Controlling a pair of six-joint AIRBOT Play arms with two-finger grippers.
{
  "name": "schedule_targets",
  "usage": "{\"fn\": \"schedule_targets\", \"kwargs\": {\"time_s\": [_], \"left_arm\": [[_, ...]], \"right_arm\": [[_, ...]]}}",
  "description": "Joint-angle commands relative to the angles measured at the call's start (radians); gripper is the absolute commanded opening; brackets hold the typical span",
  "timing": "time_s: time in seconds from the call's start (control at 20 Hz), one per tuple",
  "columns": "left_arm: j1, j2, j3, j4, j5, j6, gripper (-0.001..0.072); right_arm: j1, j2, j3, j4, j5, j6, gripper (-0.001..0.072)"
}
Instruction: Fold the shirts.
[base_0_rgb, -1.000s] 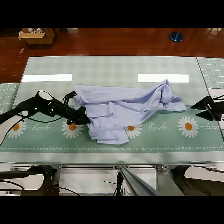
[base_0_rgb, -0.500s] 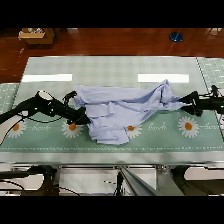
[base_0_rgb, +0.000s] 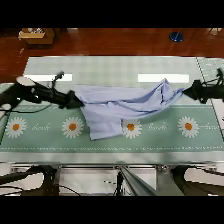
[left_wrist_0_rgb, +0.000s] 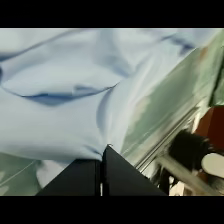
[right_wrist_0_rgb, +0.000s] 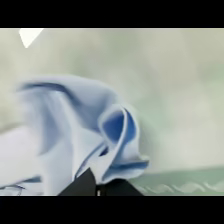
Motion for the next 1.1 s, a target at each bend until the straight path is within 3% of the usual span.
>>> {"fn": "schedule_targets", "kwargs": {"time_s": [0.0, 0.25, 0.5, 0.85, 1.05], "left_arm": [[0.084, 0.144, 0.207, -0.139, -0.059, 0.020, 0.0022], [0.147, 0.339, 0.594, -0.180, -0.047, 0.016, 0.0022], [0.209, 0.492, 0.896, -0.159, 0.035, -0.043, 0.0022], [0.234, 0.745, 1.043, 0.317, 0.010, -0.264, 0.0022], [0.229, 0.858, 1.043, 0.478, -0.165, -0.394, 0.0022]], "right_arm": [[0.001, 0.192, 0.117, 0.088, 0.138, -0.078, 0.0020], [0.002, 0.502, 0.287, 0.161, 0.115, -0.056, 0.0020], [0.002, 0.694, 0.470, 0.152, 0.049, 0.073, 0.0019], [0.002, 0.751, 0.842, -0.100, 0.076, 0.263, 0.0019], [0.002, 0.751, 0.992, -0.241, 0.293, 0.312, 0.0019]]}}
